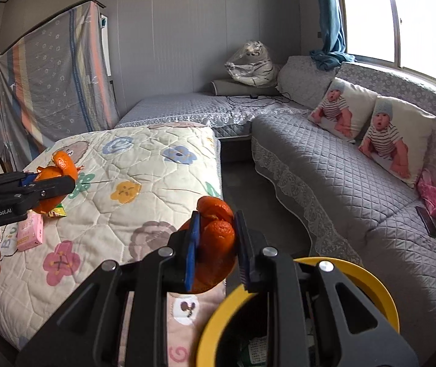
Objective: Collect trash
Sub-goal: 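Carry both orange peels over the bin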
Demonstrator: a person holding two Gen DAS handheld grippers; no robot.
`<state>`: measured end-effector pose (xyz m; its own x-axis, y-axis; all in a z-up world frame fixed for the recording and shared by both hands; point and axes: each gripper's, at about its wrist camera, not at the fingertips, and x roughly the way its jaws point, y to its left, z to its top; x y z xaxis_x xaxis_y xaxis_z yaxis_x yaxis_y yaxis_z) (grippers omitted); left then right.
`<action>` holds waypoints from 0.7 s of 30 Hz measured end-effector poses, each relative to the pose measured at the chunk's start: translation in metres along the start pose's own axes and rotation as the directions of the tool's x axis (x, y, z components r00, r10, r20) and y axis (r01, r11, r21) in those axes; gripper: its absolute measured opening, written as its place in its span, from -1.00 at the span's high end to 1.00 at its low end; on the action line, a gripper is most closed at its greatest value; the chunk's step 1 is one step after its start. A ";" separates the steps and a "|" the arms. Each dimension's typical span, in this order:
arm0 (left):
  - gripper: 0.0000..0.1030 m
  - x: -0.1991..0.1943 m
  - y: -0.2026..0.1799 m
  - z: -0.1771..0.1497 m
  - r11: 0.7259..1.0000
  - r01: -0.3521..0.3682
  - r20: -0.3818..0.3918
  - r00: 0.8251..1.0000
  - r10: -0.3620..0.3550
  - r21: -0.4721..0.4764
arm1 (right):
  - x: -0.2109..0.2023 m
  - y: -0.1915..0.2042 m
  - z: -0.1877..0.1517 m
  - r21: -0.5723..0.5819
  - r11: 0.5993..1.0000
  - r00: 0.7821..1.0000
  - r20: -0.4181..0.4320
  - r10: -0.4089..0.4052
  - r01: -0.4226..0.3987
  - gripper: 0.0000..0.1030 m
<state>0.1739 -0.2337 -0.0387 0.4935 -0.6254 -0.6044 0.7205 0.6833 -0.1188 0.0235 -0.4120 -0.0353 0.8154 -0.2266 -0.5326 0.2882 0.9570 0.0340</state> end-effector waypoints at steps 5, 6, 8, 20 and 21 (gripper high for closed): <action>0.27 0.019 -0.037 -0.004 0.998 0.056 -0.028 0.998 -0.055 0.038 | -0.012 -0.034 -0.019 0.047 0.996 0.997 -0.024 -0.071 0.072 0.59; 0.27 0.024 -0.045 -0.005 0.997 0.070 -0.037 0.997 -0.069 0.045 | -0.014 -0.039 -0.023 0.052 0.995 0.996 -0.028 -0.082 0.083 0.59; 0.27 0.032 -0.057 -0.008 0.994 0.090 -0.050 0.995 -0.087 0.057 | -0.020 -0.050 -0.032 0.070 0.992 0.994 -0.036 -0.106 0.108 0.59; 0.27 0.070 -0.121 -0.023 0.976 0.178 -0.132 0.978 -0.162 0.122 | -0.031 -0.100 -0.072 0.150 0.968 0.976 -0.104 -0.189 0.203 0.59; 0.27 0.073 -0.124 -0.025 0.975 0.184 -0.137 0.976 -0.167 0.126 | -0.032 -0.102 -0.075 0.151 0.966 0.975 -0.109 -0.193 0.208 0.59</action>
<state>0.1078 -0.3548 -0.0876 0.2951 -0.6729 -0.6783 0.8545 0.5034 -0.1277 -0.0691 -0.4888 -0.0852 0.6852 -0.3856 -0.6179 0.5236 0.8505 0.0499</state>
